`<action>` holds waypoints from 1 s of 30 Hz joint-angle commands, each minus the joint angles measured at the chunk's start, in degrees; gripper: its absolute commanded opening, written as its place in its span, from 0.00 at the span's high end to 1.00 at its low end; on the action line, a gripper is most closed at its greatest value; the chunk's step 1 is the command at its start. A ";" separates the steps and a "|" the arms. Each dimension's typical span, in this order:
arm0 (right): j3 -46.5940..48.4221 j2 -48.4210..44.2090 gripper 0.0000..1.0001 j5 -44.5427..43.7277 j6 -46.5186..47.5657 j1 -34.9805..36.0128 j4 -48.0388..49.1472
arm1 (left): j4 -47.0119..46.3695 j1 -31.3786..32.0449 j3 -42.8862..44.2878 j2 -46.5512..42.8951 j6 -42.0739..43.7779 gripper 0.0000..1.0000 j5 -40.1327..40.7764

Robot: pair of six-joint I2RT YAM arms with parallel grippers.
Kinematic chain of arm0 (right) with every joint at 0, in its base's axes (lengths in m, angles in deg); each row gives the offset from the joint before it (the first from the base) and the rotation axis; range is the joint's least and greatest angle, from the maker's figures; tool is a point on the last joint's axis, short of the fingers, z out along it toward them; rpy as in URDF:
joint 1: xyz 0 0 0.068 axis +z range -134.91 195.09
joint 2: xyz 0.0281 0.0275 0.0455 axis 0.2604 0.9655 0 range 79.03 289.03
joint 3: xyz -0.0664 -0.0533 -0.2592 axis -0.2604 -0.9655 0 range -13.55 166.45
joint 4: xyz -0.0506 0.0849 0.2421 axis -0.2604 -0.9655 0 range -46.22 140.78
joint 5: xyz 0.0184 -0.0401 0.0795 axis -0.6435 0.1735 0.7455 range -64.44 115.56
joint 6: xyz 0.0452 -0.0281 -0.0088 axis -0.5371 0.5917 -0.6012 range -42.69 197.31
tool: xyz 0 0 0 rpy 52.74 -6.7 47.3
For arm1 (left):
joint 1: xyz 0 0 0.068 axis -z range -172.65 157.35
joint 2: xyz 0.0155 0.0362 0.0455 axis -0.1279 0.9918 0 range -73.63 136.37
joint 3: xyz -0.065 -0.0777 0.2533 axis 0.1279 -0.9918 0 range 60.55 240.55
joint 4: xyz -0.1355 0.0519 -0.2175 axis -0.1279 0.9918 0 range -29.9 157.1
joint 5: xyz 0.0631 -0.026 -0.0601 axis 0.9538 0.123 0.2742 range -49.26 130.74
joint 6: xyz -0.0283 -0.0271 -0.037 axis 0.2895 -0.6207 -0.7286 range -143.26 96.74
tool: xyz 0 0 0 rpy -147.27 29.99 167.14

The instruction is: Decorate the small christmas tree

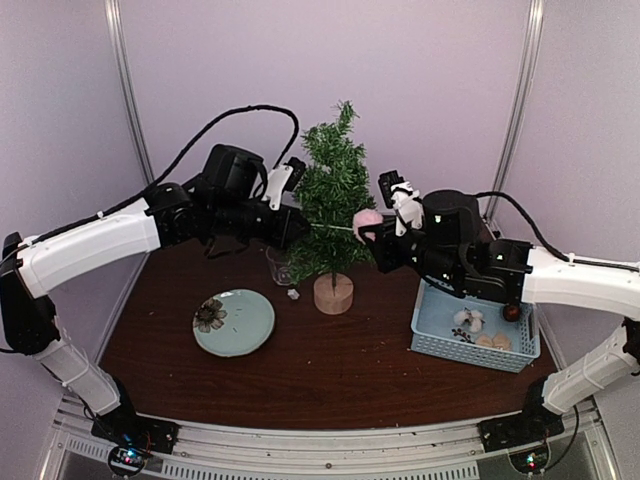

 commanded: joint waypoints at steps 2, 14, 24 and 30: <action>1.37 1.05 1.00 -2.60 -0.38 0.02 -2.28 | 2.87 1.09 1.34 0.96 0.62 1.00 2.61; 1.09 1.42 1.00 -1.87 -0.56 0.02 -1.83 | 6.50 6.86 7.34 6.15 -0.44 1.00 2.45; 0.47 1.16 1.00 -1.64 -0.74 0.02 -0.97 | 3.78 7.30 11.11 8.72 -9.35 1.00 2.64; 0.38 1.20 1.00 -1.61 -0.65 0.18 -0.61 | 0.63 7.27 11.02 9.33 -17.26 1.00 1.90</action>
